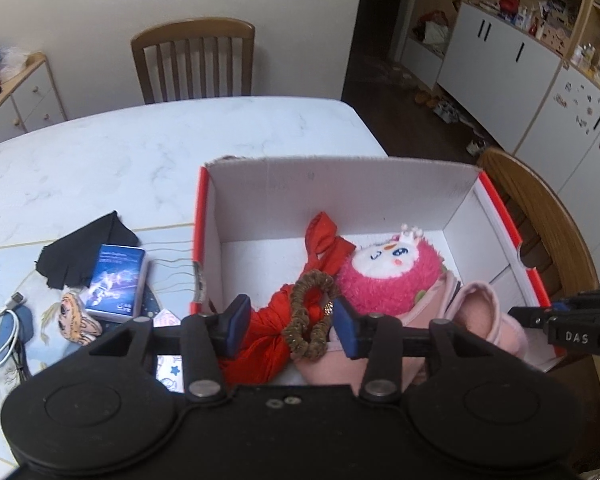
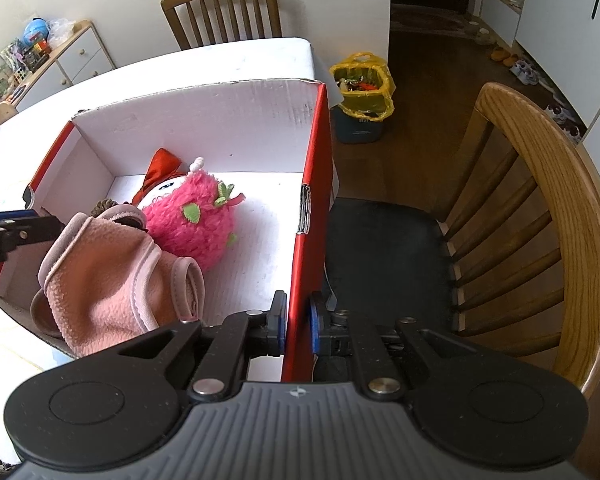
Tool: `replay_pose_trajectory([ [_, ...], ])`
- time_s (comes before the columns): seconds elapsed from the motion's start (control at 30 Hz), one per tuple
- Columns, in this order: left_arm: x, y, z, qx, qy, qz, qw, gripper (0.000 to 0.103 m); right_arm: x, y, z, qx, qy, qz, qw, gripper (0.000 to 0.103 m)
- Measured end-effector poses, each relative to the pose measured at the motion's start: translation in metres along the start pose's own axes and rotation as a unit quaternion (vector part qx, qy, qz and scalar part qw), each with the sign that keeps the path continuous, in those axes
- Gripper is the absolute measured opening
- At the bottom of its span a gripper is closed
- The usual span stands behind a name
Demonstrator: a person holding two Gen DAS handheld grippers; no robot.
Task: Organize objects
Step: 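Lower the bracelet onto the red cloth and open the left gripper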
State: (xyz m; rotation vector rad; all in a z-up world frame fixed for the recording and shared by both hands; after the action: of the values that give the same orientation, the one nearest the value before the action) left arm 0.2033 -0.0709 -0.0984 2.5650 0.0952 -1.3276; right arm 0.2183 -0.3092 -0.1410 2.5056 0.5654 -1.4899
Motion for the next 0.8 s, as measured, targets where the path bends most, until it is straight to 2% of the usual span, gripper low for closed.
replay_pose_trajectory([
  [0.4,-0.020,-0.043,-0.011,-0.033,0.024,-0.014,0.9991,0.049,-0.001,0.005,0.006,0.008,0.004,-0.002,1.000,0.011],
  [0.57,-0.025,-0.069,-0.014,-0.045,0.029,-0.017,0.9984,0.055,-0.002,0.006,0.008,0.014,0.001,0.003,1.000,0.011],
  [0.67,-0.025,-0.085,-0.015,-0.047,0.031,-0.025,0.9981,0.064,-0.002,0.005,0.010,0.018,0.000,0.007,1.000,0.011],
  [0.8,-0.022,-0.104,-0.016,-0.049,0.034,-0.032,0.9977,0.082,-0.004,0.004,0.009,0.021,-0.002,0.015,1.000,0.011],
])
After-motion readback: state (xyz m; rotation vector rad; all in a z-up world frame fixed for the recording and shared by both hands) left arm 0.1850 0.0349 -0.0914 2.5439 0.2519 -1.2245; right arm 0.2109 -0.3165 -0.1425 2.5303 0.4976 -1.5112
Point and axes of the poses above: each gripper's, at about its wrist camera, not at the fingertips, and x roughly the way its jaws point, y to its right, z to its underside, the point moved 6 cm from there along x, roughly the way its jaws point, and after that the axes turned 13 degrees about -x, right-handed, at the moved point
